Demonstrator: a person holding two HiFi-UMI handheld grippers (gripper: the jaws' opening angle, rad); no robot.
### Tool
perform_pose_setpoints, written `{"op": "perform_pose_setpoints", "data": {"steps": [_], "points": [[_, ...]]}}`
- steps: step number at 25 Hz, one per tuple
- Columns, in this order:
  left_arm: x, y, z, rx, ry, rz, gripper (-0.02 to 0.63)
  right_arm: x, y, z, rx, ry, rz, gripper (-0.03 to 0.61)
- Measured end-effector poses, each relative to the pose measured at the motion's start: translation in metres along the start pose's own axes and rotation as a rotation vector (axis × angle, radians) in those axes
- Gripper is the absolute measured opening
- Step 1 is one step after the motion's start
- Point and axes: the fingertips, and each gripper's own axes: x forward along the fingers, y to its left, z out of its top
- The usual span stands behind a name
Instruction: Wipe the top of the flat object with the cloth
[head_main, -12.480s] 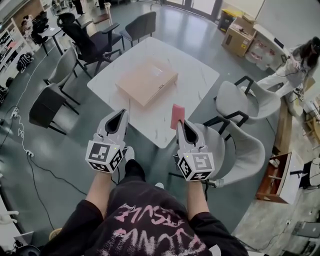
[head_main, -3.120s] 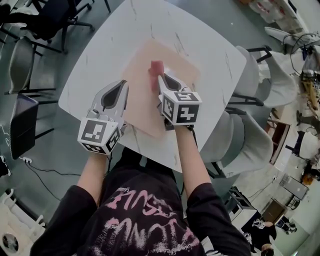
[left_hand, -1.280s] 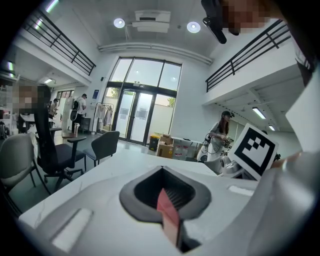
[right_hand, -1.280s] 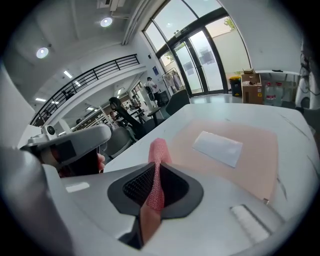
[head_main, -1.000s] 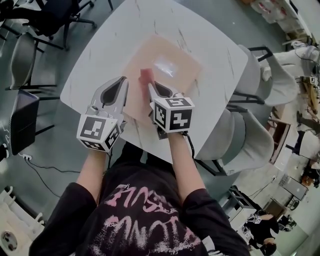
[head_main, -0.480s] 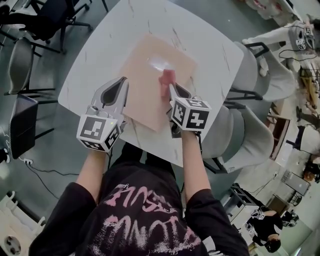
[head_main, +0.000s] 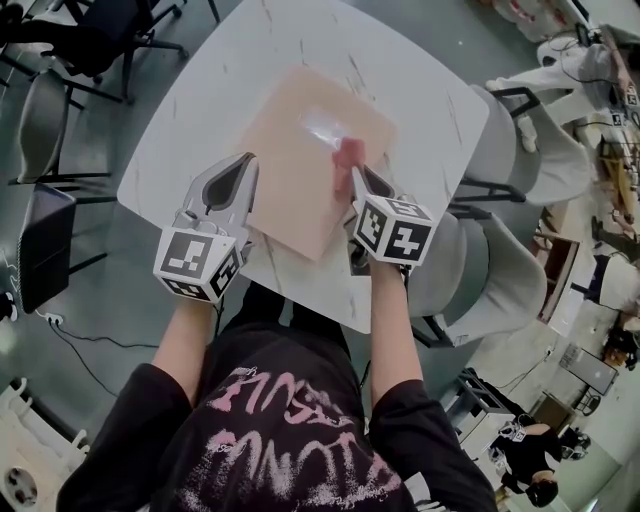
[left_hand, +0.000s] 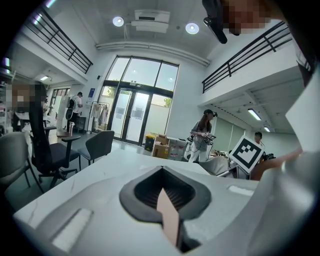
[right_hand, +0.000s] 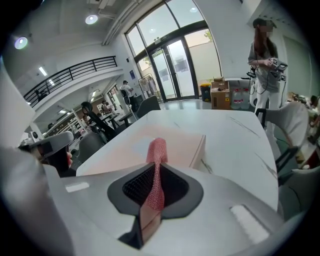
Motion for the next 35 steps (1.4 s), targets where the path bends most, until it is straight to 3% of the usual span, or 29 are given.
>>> {"op": "perform_pose_setpoints", "data": {"steps": [11,19,26,35], "points": [[-0.006,0.004,0.003,-0.003,-0.010,0.018,0.000,-0.004,0.065,0.007,0.009,-0.028,0.135,0.052],[-0.011,0.008,0.005,-0.004,-0.015,0.035,0.000,0.005,0.135,-0.022,-0.063,0.055,0.269,0.052],[-0.014,0.008,0.002,-0.008,-0.012,0.038,0.000,0.010,0.151,-0.034,-0.097,0.095,0.289,0.052],[-0.012,0.002,-0.001,-0.008,-0.005,0.025,0.000,0.008,0.131,-0.042,-0.081,0.106,0.240,0.052]]}}
